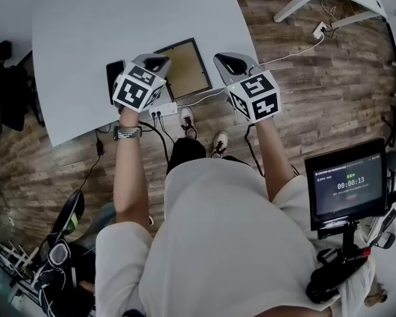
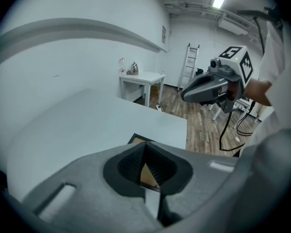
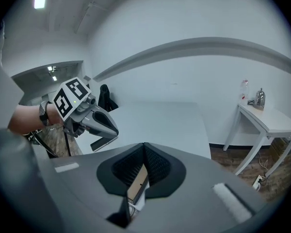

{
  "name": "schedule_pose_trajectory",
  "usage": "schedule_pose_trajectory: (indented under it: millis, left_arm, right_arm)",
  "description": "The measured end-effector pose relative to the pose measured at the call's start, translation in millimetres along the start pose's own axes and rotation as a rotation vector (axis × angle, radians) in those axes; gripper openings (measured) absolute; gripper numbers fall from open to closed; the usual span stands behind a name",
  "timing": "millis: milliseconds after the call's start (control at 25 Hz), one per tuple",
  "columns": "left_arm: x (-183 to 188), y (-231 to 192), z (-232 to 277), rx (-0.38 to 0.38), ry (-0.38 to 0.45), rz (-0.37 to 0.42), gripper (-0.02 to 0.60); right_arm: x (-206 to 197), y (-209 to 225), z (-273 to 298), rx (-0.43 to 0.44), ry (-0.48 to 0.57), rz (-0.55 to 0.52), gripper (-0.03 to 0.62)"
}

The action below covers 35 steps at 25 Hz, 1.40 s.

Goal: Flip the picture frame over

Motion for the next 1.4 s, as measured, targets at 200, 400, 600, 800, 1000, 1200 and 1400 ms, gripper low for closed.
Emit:
schedule_pose_trajectory:
  millis: [200,400,600,800,1000,1200,1400]
  left_arm:
    - [5,4,-22,0.096,0.096,-0.014,0.005]
    - [21,7,-53,0.207,0.248,-0.056,0.005]
    - [36,18,-88,0.275,0.381,-0.109,0.005]
    - [56,64,-147,0.355,0.507,-0.123,0.005]
    - [65,89,-187,0.432,0.604,-0.124,0.005]
    - [71,102,-213,0.48,0.66,-0.109,0.005]
    - [72,109,-217,0.507,0.68,-0.117,0.005]
  right_arm:
    - [15,-3,0,0.006,0.032,-0.052,0.003]
    - [39,-4,-6,0.004,0.09,-0.11,0.002]
    - [67,-11,-26,0.009,0.156,-0.163,0.002]
    - [93,-36,-88,0.019,0.252,-0.217,0.002]
    - [115,-51,-128,0.026,0.334,-0.255,0.002]
    - [131,-65,-153,0.022,0.394,-0.276,0.002]
    - [130,-70,-161,0.029,0.4,-0.284,0.002]
Point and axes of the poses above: the fingertips, and each gripper's own axes: z forward along the fingers, y to its right, x out of its top, the point moved 4 cm from there along -z, backward along the fingers, and after that the axes turned 2 degrees about -y, right-handed, at the moved point
